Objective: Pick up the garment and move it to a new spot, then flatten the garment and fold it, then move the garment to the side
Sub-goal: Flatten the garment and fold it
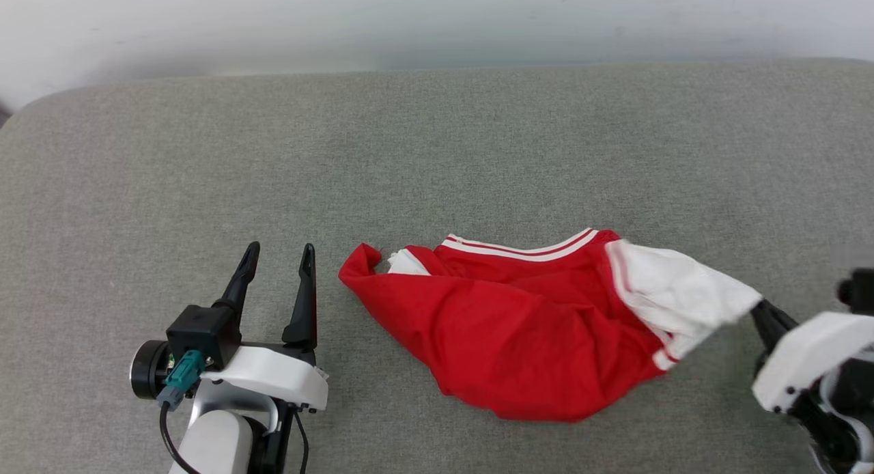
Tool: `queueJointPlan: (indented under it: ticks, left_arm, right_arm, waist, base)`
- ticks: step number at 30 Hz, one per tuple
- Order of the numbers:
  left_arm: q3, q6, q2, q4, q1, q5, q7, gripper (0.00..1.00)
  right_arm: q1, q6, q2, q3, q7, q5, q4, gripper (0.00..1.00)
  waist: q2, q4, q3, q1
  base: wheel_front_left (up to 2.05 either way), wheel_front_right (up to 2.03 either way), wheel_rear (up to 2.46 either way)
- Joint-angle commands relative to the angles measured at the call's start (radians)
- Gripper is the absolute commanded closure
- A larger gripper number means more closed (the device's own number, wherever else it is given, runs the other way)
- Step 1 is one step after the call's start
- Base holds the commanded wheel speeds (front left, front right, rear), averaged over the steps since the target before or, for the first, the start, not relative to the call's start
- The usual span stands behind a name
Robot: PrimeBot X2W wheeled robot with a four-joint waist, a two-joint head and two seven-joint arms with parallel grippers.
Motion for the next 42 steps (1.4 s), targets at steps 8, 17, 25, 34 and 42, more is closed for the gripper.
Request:
queueJointPlan:
  ticks: [8,17,25,34,42]
  left_arm:
    - [0.0,0.005,0.003,0.001,-0.006,-0.007,-0.002,0.0]
    - [-0.003,0.004,0.008,0.005,0.001,-0.01,-0.002,0.0]
    - [0.0,0.013,0.022,0.018,0.029,-0.016,0.005,0.0]
    - [0.003,0.027,0.061,-0.013,0.047,-0.004,0.052,0.0]
    - [-0.018,0.002,0.101,-0.048,0.026,-0.012,0.16,0.0]
  right_arm:
    - [0.0,-0.001,0.056,-0.22,-0.073,0.022,0.276,0.0]
    - [0.005,-0.001,0.043,-0.19,-0.259,0.027,0.288,0.0]
    - [0.079,-0.001,0.047,-0.179,-0.452,-0.11,0.137,0.0]
    - [0.153,-0.001,0.087,-0.029,-0.449,-0.225,-0.08,0.0]
    - [0.199,-0.001,0.099,0.116,-0.404,-0.219,-0.165,0.0]
  waist:
    - [0.0,0.009,0.004,0.0]
    - [0.0,0.017,-0.006,0.0]
    - [0.0,0.019,-0.052,0.0]
    - [0.0,-0.003,-0.096,0.0]
    - [0.0,-0.05,-0.117,0.0]
  base:
    - [0.0,0.0,0.0]
    - [0.0,0.0,0.0]
    - [0.0,0.0,0.0]
    - [0.0,0.0,0.0]
    - [0.0,0.0,0.0]
